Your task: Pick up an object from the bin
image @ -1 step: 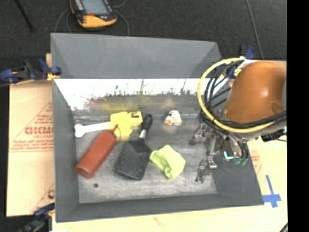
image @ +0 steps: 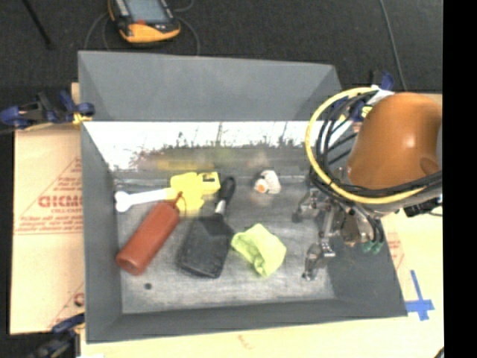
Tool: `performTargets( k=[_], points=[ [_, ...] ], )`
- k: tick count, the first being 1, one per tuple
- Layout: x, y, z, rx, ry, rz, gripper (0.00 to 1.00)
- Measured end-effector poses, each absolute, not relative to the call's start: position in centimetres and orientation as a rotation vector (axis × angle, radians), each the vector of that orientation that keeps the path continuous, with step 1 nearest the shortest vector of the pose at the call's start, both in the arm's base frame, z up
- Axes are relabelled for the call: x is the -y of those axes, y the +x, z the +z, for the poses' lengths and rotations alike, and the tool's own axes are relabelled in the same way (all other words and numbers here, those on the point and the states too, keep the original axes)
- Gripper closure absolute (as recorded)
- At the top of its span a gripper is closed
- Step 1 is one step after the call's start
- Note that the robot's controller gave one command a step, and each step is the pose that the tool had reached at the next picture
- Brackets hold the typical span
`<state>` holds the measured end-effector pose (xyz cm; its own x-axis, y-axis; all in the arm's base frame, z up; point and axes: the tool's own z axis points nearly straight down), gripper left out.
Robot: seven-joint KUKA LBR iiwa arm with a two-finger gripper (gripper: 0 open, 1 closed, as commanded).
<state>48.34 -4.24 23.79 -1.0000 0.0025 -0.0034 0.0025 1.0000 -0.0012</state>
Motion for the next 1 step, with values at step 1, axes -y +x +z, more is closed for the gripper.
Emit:
performTargets(
  k=[1],
  points=[
    [3.49, 49.09, 18.99, -3.13, 0.008, -0.002, 0.0]
  ],
)
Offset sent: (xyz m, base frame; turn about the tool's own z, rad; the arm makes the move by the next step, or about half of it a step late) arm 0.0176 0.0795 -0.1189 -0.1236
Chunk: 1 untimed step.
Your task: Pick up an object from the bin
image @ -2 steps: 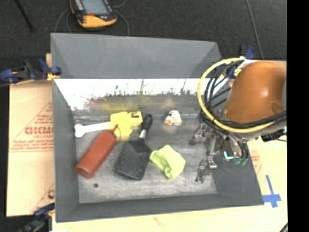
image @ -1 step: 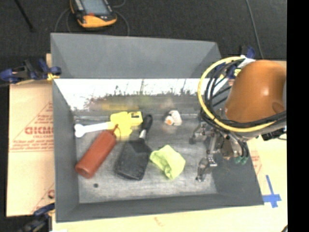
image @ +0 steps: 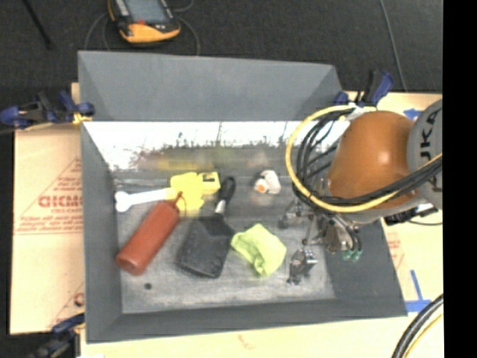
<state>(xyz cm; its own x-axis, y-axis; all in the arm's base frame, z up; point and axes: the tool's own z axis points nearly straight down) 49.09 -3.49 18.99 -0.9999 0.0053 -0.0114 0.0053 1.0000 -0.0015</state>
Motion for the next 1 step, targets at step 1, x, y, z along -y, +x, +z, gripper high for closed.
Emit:
performTargets(
  k=[1],
  points=[
    [-1.15, 49.81, 13.97, -3.134, -0.128, -0.003, 0.0]
  ],
)
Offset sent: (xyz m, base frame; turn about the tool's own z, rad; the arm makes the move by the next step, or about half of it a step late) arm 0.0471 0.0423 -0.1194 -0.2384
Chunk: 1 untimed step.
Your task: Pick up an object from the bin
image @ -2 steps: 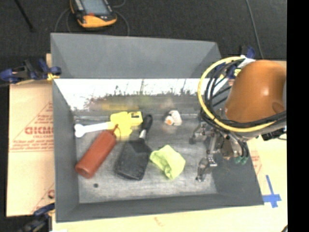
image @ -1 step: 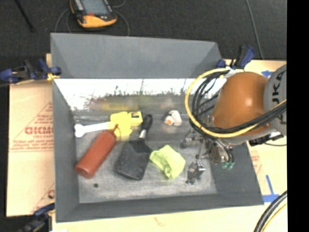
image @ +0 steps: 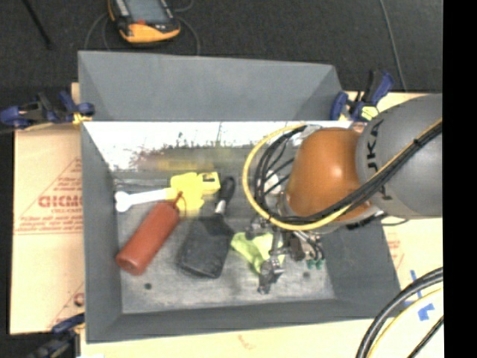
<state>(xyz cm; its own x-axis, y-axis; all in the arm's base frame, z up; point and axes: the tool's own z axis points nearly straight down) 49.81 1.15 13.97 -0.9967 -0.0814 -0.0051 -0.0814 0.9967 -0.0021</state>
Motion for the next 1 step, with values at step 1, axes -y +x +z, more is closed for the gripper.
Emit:
performTargets(
  k=[1],
  points=[
    [-1.63, 53.52, 8.1, -3.11, -0.366, 0.003, 0.0]
  ],
)
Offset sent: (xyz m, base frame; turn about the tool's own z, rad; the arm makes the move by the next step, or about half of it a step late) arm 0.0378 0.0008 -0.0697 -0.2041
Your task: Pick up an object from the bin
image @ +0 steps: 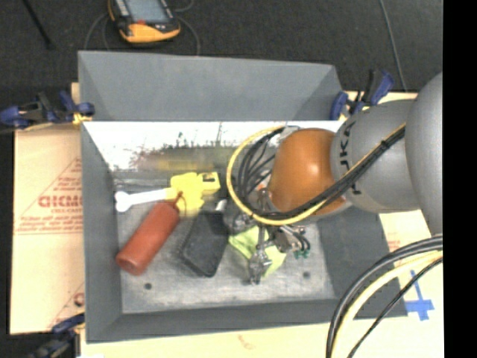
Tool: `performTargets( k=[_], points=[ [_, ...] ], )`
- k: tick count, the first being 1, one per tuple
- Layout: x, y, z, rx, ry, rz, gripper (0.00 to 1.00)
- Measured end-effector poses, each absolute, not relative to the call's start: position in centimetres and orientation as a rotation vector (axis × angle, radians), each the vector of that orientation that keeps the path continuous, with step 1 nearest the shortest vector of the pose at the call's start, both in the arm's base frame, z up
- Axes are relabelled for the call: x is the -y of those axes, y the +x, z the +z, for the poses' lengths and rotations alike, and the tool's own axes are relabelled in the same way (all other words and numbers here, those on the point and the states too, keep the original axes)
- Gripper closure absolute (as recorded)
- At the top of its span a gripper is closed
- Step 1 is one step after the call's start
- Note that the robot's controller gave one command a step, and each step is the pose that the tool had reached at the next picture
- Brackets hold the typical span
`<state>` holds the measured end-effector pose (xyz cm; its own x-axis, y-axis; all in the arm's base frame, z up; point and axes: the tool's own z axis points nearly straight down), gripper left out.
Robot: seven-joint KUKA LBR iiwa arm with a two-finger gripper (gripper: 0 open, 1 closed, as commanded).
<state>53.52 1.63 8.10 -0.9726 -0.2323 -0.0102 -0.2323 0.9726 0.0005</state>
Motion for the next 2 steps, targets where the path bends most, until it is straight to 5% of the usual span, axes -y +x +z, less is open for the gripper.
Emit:
performTargets(
  k=[1, 2],
  points=[
    [-0.55, 54.35, 7.55, -3.11, -0.378, 0.001, 1.0],
    [-0.55, 54.35, 7.56, -3.11, -0.379, 0.001, 1.0]
  ],
)
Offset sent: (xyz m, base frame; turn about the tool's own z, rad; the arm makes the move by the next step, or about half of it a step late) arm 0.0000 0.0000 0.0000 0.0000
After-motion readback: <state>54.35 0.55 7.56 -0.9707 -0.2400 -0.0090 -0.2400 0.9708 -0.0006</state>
